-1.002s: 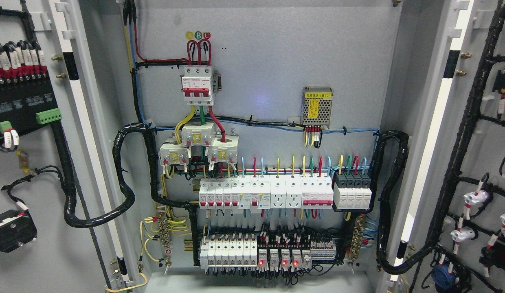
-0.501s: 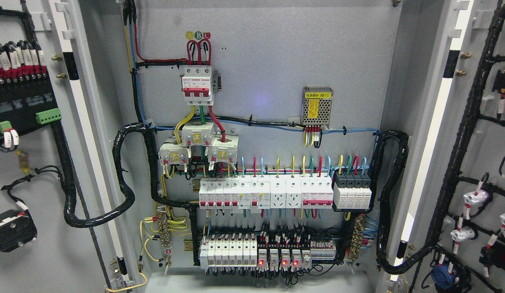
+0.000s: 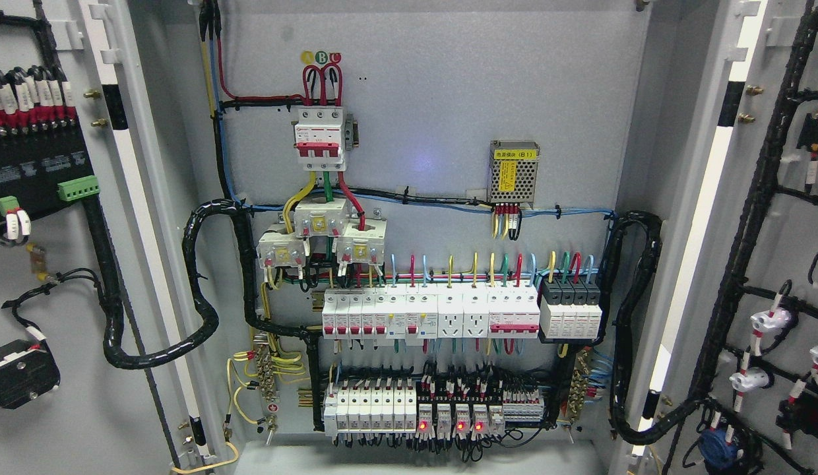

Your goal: Open door with both hands

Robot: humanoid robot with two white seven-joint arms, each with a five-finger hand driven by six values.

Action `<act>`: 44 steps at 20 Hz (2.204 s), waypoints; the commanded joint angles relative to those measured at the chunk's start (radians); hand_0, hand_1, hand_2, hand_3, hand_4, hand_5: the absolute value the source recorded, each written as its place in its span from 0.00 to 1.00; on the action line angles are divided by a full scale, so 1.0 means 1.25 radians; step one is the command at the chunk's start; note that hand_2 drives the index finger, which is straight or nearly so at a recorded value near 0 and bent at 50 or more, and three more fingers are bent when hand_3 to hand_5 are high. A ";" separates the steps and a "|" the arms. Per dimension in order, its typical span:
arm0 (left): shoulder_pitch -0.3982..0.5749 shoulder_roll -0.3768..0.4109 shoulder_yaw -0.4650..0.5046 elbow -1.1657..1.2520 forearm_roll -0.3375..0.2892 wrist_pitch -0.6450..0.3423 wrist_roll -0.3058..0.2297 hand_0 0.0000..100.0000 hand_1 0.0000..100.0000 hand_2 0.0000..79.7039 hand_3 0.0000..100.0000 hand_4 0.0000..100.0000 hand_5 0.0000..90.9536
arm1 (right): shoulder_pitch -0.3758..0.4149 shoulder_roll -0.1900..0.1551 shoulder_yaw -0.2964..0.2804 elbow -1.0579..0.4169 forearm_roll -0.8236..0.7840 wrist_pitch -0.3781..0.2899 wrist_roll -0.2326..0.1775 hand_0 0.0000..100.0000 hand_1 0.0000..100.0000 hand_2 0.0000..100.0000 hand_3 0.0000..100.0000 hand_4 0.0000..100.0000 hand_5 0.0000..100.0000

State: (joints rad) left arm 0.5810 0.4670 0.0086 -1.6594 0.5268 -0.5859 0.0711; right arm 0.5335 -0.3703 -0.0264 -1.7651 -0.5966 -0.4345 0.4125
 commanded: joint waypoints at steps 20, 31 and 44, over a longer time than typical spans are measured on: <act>-0.149 -0.244 -0.225 1.093 -0.080 0.009 -0.166 0.00 0.00 0.00 0.00 0.00 0.00 | -0.068 0.183 0.176 1.066 0.218 -0.002 -0.008 0.00 0.00 0.00 0.00 0.00 0.00; -0.213 -0.310 -0.224 1.285 -0.079 0.054 -0.339 0.00 0.00 0.00 0.00 0.00 0.00 | -0.078 0.239 0.177 1.286 0.223 0.003 -0.017 0.00 0.00 0.00 0.00 0.00 0.00; -0.274 -0.338 -0.211 1.380 -0.078 0.172 -0.322 0.00 0.00 0.00 0.00 0.00 0.00 | -0.176 0.299 0.172 1.337 0.308 0.186 -0.201 0.00 0.00 0.00 0.00 0.00 0.00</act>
State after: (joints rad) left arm 0.2848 0.0916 -0.2584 -0.1209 0.4324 -0.3780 -0.3390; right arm 0.3662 -0.0594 0.1911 -0.2902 -0.2842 -0.2534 0.2316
